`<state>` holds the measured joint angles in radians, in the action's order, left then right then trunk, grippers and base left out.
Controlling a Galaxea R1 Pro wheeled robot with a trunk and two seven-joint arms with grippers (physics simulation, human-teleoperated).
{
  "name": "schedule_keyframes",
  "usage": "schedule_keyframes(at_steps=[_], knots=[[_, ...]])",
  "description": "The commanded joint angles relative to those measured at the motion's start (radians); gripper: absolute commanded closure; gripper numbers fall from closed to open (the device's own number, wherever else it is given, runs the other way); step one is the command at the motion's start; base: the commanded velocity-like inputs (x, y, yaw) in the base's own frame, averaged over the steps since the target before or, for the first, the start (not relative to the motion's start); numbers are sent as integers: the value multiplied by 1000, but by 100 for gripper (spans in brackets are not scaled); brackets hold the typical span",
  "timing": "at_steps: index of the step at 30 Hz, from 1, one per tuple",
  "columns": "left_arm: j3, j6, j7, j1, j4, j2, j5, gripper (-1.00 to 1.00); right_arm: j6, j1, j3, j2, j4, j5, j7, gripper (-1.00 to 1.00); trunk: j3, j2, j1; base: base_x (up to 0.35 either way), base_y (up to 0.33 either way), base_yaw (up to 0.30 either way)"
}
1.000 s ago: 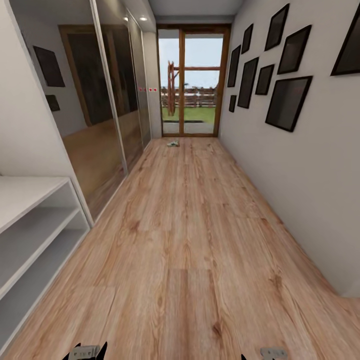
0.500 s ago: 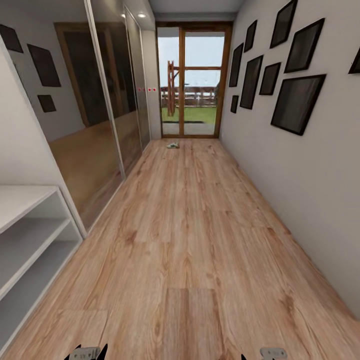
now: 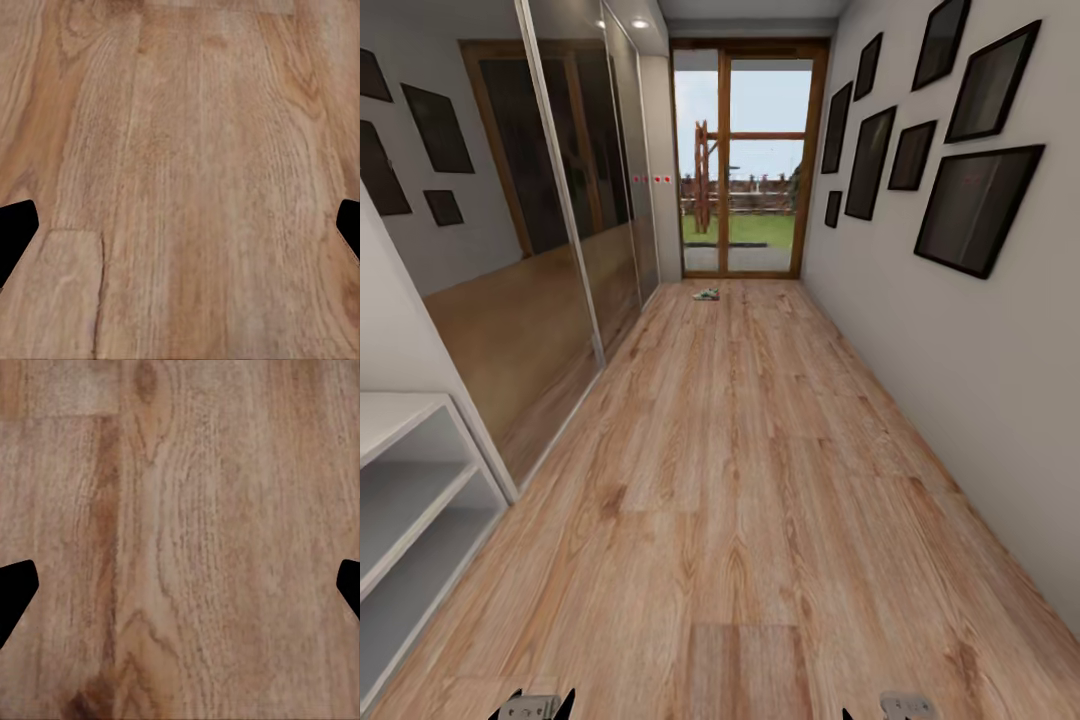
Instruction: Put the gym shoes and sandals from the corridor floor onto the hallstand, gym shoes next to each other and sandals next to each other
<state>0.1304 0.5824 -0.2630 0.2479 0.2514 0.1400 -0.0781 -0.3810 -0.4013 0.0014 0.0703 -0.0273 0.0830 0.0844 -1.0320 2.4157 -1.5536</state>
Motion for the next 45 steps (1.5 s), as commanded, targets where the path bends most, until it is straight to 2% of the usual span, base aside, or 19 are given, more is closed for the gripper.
schedule_keyframes(at_steps=[1,45], knots=[[4,0,-10,1,-1,-1,-8,-100,-3,-1,0,0,1,9,8,-100,-1,0,0,337,0,0],[4,-1,-9,1,-6,-1,-9,-100,-3,-1,0,0,1,9,8,-100,-1,0,0,337,0,0]])
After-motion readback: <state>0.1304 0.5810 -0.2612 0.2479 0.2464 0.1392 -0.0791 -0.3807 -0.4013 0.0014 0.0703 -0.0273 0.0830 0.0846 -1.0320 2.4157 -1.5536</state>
